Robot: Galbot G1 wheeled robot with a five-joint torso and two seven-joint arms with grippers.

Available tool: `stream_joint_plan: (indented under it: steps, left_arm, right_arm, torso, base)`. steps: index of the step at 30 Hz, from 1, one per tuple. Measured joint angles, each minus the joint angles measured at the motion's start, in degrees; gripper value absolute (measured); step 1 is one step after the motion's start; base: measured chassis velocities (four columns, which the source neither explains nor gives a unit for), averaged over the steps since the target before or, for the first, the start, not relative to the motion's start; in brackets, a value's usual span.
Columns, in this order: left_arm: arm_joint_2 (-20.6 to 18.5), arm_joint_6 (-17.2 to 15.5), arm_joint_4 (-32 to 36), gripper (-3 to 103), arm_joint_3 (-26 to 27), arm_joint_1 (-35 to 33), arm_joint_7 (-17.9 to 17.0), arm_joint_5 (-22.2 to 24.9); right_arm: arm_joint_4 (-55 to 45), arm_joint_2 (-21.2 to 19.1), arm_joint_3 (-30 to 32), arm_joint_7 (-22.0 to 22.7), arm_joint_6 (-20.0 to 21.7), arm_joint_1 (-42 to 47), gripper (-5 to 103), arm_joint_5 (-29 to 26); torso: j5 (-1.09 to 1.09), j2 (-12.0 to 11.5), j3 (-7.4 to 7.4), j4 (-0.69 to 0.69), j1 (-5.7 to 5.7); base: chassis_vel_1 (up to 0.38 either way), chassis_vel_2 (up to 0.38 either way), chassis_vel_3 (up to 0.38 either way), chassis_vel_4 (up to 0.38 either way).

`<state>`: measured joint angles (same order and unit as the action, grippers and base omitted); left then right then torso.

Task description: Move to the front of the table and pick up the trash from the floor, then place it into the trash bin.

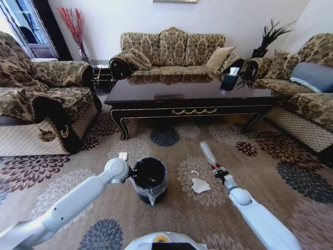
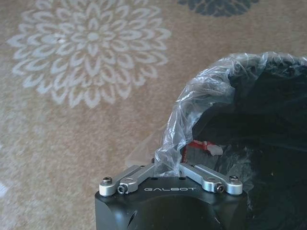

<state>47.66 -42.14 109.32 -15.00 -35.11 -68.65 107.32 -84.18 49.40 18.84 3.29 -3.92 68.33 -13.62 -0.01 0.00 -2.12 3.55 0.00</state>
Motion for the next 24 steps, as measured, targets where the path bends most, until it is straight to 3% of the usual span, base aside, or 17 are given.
stream_joint_plan:
  steps: [12, 17, 24]
  left_arm:
    - [0.1, 0.0, -0.5, 0, -4.0, 4.8, 0.2, 0.3]
    - [2.4, 0.0, -2.1, 0, -6.6, 8.3, 0.5, 0.8]
    - [6.0, 0.0, -3.2, 0, -9.6, 12.4, 0.5, 1.3]
  right_arm:
    - [-18.7, -3.0, 6.4, 0.6, 1.5, 8.8, 29, -3.1]
    - [-24.7, -3.4, 10.0, 0.6, 1.3, 13.0, 29, -4.2]
    - [-33.8, -3.3, 13.5, 0.2, 1.3, 17.9, 29, -4.6]
  torso:
    - [0.02, 0.0, 0.00, -0.05, 0.00]
    - [0.02, 0.0, 0.00, 0.02, 0.00]
    - [0.01, 0.0, 0.00, -0.01, 0.00]
  base:
    - [0.000, 0.000, 0.000, 0.000]
    - [0.000, 0.000, 0.000, 0.000]
    - [0.000, 0.000, 0.000, 0.000]
